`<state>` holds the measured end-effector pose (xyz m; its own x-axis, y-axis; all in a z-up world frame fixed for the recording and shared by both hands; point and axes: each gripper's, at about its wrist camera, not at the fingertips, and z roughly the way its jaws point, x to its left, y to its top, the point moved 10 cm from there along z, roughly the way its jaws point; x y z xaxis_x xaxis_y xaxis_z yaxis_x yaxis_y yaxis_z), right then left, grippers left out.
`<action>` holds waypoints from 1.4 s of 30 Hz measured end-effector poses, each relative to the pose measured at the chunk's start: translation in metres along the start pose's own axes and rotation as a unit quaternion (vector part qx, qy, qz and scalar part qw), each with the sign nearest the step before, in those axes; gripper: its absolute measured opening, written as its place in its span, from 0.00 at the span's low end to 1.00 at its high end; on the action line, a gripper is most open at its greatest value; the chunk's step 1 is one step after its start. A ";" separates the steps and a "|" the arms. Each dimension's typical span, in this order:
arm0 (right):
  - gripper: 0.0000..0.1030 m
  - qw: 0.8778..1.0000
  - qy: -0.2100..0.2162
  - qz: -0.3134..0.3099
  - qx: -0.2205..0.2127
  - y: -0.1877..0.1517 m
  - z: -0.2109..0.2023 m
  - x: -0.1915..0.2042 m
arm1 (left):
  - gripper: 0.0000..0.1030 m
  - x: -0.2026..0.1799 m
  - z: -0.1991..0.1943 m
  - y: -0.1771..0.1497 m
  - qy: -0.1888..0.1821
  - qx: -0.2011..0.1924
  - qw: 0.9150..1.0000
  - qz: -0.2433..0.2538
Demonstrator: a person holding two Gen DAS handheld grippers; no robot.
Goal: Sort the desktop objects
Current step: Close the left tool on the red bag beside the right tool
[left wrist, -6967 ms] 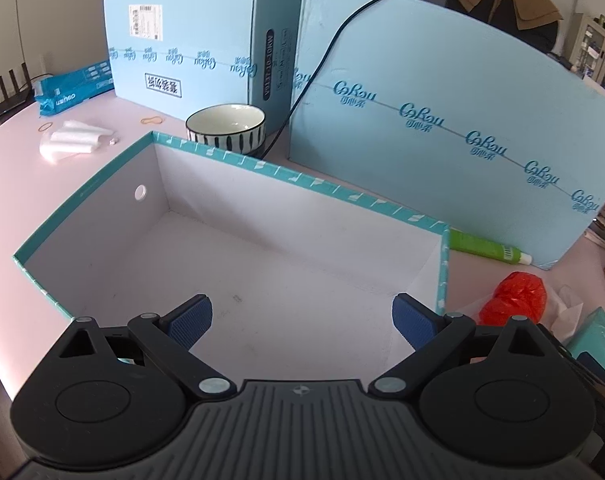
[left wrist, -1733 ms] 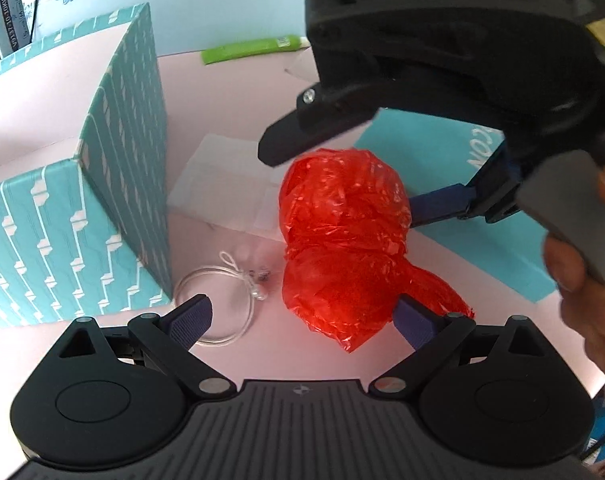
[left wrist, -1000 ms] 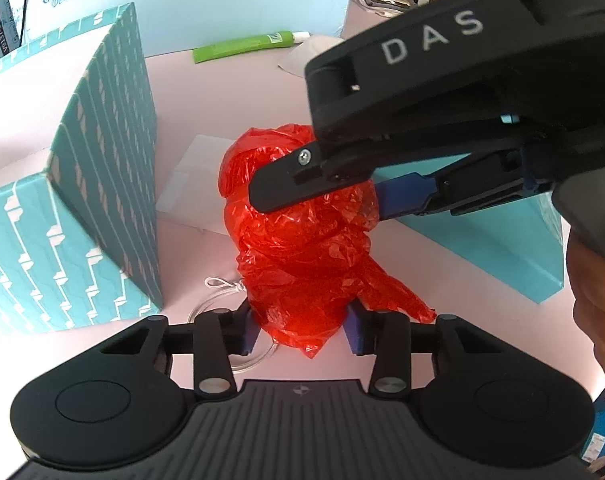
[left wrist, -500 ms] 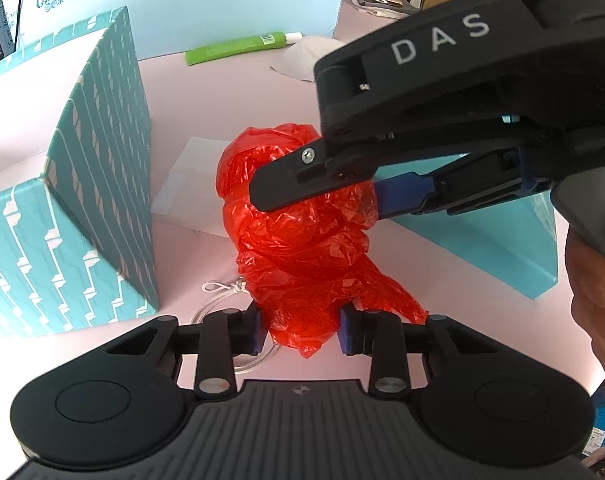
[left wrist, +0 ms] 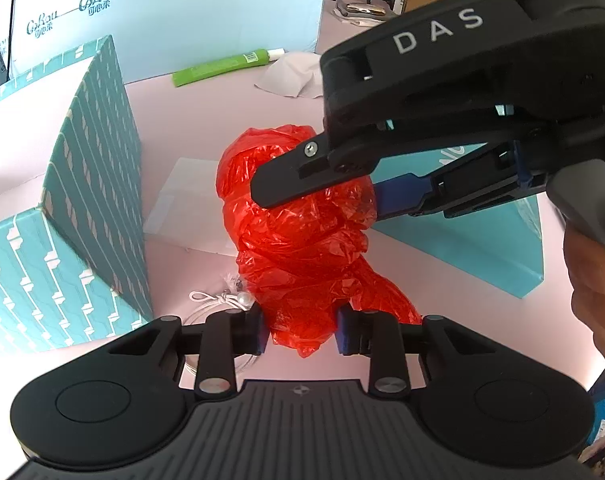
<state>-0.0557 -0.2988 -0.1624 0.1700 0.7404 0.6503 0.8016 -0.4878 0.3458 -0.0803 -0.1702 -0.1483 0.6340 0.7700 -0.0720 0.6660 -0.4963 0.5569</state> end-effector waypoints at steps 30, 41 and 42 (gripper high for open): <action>0.50 0.997 0.053 0.000 -0.049 0.032 -0.024 0.025 | 0.26 0.043 -0.055 0.055 0.031 -0.066 0.997 0.018; 0.50 0.996 0.067 -0.003 -0.058 0.038 -0.025 0.033 | 0.26 0.064 -0.069 0.069 0.038 -0.079 0.996 0.012; 0.50 0.996 0.067 -0.003 -0.058 0.038 -0.025 0.034 | 0.26 0.066 -0.070 0.070 0.038 -0.080 0.996 0.012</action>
<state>-0.0336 -0.3040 -0.1100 0.0801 0.6790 0.7298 0.7290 -0.5392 0.4217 -0.0190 -0.1258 -0.0559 0.6131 0.7900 0.0027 0.5764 -0.4496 0.6824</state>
